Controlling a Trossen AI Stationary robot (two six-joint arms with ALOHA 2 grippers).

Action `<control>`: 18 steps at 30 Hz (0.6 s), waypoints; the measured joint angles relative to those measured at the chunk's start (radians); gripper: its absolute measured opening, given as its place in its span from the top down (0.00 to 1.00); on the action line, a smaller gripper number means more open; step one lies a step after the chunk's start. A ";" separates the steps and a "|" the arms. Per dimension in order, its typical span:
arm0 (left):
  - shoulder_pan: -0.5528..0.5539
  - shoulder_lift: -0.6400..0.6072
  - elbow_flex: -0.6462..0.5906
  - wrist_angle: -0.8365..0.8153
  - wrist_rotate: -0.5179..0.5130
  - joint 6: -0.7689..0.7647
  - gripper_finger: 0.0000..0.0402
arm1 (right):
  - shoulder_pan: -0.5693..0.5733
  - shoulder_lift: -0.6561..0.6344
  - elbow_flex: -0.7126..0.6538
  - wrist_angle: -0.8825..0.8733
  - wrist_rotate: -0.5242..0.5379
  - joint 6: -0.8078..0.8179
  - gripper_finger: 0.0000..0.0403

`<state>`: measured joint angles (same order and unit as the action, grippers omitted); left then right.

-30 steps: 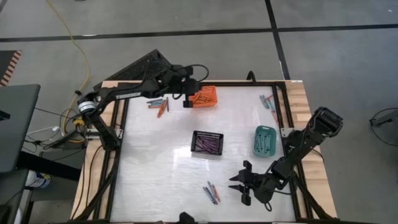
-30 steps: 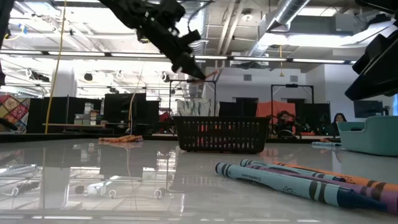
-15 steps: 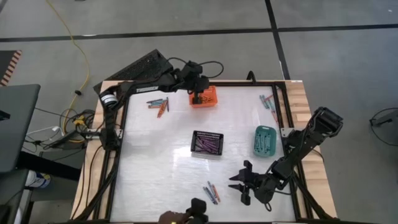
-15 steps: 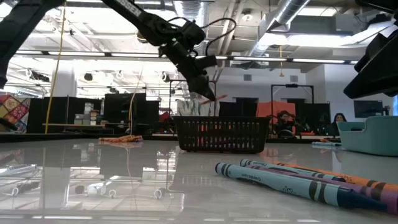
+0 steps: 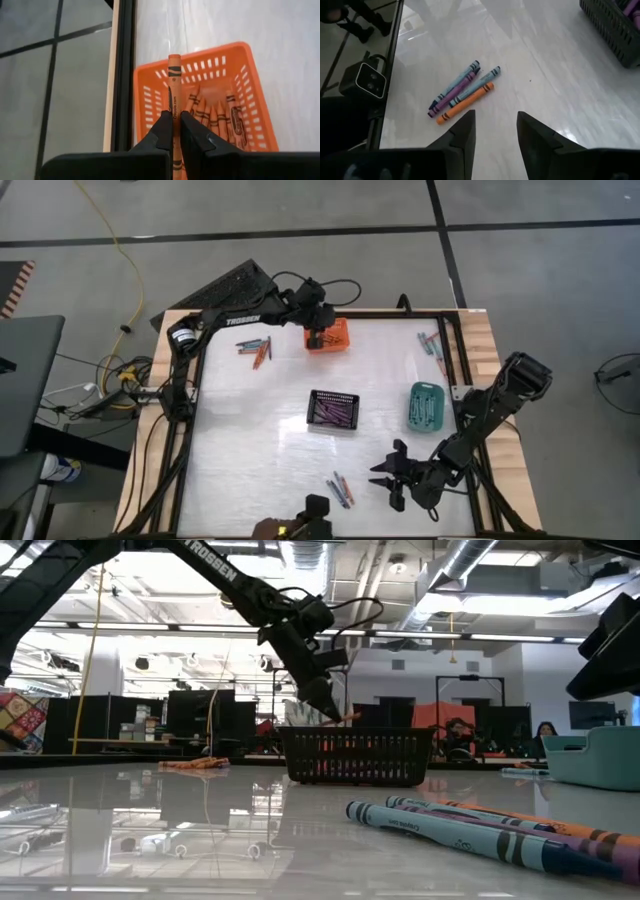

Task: Sort crayons
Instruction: Put the orange crayon into the orange bin

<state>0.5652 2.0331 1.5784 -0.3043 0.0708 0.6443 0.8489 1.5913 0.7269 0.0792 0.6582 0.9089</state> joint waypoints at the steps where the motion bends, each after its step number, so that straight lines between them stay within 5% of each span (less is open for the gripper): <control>1: 0.002 0.000 0.000 -0.009 0.000 -0.001 1.00 | 0.001 0.000 0.000 0.000 0.000 0.000 0.66; 9: 0.005 0.000 -0.011 -0.061 0.014 -0.022 0.98 | 0.001 0.000 0.000 -0.004 0.000 0.000 0.66; 18: -0.005 0.000 0.009 -0.067 0.021 -0.099 0.71 | 0.002 0.000 0.000 -0.013 -0.002 0.000 0.66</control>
<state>0.5600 2.0327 1.5869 -0.3713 0.0921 0.5452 0.8505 1.5913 0.7269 0.0665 0.6567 0.9092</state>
